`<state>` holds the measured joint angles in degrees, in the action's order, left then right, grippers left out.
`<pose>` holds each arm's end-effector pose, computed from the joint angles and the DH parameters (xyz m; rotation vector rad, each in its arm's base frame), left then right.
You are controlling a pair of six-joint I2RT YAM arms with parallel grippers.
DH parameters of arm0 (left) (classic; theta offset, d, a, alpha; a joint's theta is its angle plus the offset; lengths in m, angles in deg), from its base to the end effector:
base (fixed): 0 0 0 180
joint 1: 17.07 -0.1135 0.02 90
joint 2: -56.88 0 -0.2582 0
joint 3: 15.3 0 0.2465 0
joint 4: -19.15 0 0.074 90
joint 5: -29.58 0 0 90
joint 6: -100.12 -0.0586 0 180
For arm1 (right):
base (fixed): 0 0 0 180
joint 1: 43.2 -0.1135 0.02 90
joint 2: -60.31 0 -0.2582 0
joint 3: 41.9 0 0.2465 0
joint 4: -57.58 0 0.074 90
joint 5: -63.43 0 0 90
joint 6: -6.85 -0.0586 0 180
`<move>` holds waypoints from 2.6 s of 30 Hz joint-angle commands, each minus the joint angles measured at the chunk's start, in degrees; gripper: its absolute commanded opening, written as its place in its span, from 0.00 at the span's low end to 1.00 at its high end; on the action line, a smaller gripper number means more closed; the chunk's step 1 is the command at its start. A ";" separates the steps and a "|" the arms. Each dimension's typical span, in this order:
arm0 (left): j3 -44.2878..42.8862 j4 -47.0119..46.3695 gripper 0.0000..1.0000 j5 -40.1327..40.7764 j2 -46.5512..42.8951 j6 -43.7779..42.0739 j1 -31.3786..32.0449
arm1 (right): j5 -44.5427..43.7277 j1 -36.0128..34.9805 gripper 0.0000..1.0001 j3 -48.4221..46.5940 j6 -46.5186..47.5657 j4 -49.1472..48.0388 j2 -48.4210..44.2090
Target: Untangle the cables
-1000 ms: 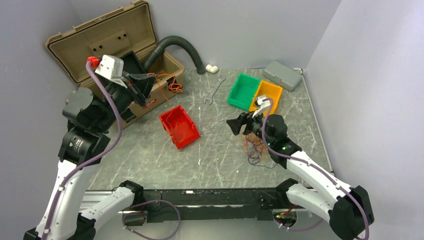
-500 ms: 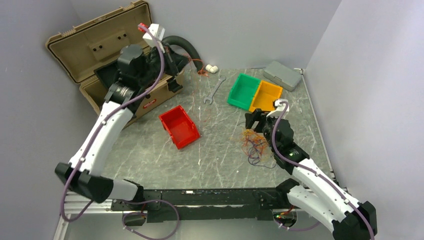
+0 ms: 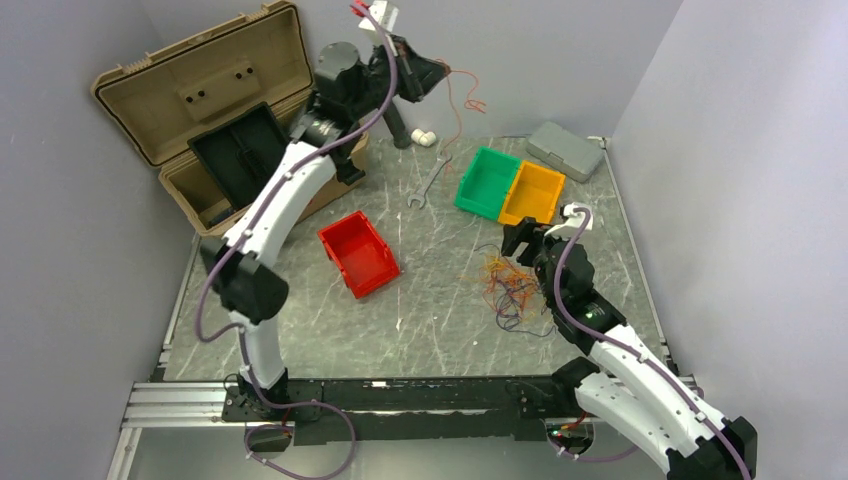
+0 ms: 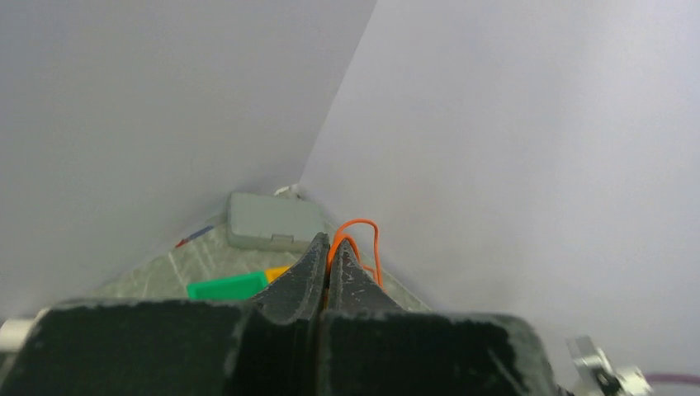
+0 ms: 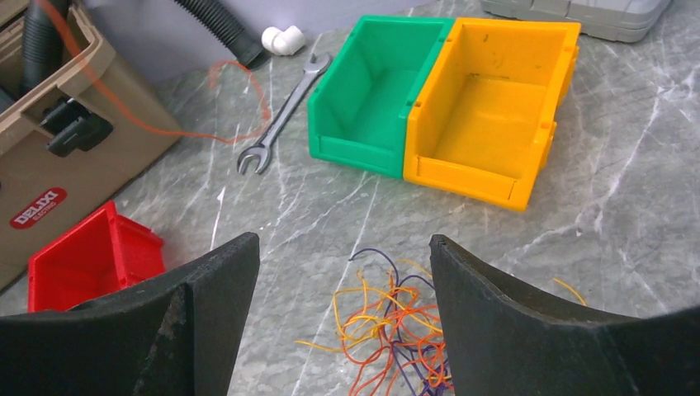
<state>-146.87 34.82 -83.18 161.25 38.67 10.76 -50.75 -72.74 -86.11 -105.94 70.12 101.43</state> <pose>0.3686 -0.2202 0.5019 0.3438 1.4336 -1.0820 0.1835 0.0764 0.2757 0.2083 1.7184 0.3089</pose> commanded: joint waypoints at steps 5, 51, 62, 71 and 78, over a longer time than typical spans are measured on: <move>-15.62 -13.00 0.00 -1.64 16.35 7.99 0.46 | -4.53 0.47 0.78 -0.63 -0.88 1.11 -2.43; -14.37 0.65 0.44 15.80 37.01 -11.52 8.83 | -6.56 1.95 0.80 -1.78 -2.59 4.04 0.20; -3.09 2.85 0.99 9.57 20.78 -12.34 6.48 | 0.58 3.44 0.87 -10.38 -8.40 22.26 14.54; -2.71 9.19 0.95 4.84 18.99 -10.91 5.86 | 9.39 7.35 0.86 -12.34 -5.52 14.60 20.31; 11.73 14.82 0.99 4.26 4.68 -8.94 3.33 | 16.83 9.33 0.81 -25.42 -2.94 16.36 33.55</move>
<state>-143.53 44.50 -77.34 178.21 27.72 15.96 -39.80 -63.73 -104.36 -111.05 88.09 131.05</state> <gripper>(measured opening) 0.989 0.828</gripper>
